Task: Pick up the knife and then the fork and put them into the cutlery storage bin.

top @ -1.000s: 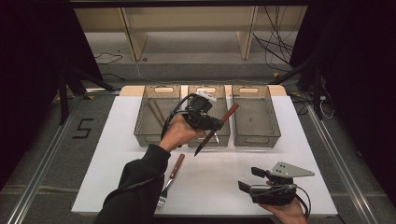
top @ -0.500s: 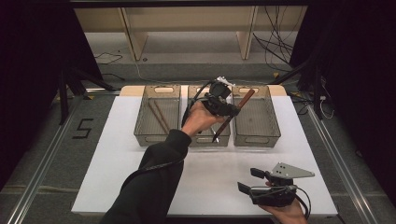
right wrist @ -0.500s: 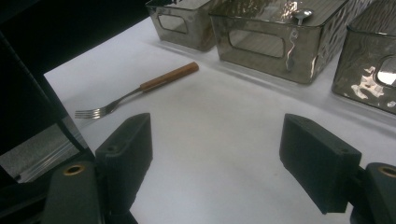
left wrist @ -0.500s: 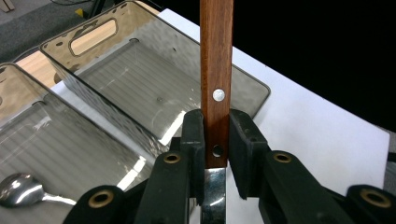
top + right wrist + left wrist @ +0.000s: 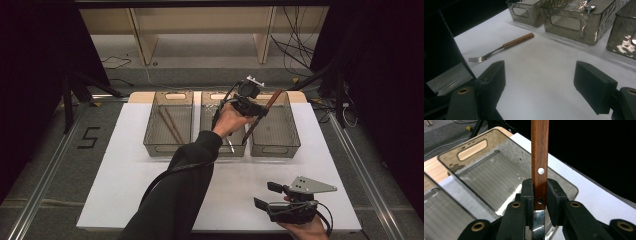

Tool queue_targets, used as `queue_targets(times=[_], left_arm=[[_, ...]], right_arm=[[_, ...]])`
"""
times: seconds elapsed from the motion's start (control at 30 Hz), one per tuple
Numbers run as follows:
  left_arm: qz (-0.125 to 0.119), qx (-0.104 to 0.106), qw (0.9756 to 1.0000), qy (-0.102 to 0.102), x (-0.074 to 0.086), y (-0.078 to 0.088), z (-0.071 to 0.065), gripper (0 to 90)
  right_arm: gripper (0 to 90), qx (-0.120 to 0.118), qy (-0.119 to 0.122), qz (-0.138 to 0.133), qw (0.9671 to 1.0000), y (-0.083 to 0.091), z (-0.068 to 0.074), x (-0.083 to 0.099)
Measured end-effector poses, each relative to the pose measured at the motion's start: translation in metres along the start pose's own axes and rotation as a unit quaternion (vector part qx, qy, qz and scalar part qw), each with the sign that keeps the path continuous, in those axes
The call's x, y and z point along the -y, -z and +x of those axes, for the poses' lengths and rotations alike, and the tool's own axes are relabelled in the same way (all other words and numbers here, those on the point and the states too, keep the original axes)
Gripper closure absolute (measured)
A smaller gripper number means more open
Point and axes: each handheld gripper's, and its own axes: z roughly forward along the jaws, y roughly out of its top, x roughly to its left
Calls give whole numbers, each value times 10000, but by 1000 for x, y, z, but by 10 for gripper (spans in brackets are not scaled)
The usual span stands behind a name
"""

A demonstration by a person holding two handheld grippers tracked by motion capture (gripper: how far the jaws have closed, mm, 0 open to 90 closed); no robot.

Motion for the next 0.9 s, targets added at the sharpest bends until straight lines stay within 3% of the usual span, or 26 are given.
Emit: queue_targets(times=[0.2,0.53,0.9], left_arm=[[-72,29,9999,132,-6,-12,0,767],[-154,33,9997,168,-20,-26,0,767],[-168,-14,9995,266,-16,-42,2,767]], right_arm=[[262,-16,-7,1,10000,1,0,1],[262,-60,-13,3,10000,1,1,2],[262,-100,3,23,9999,1,2,3]])
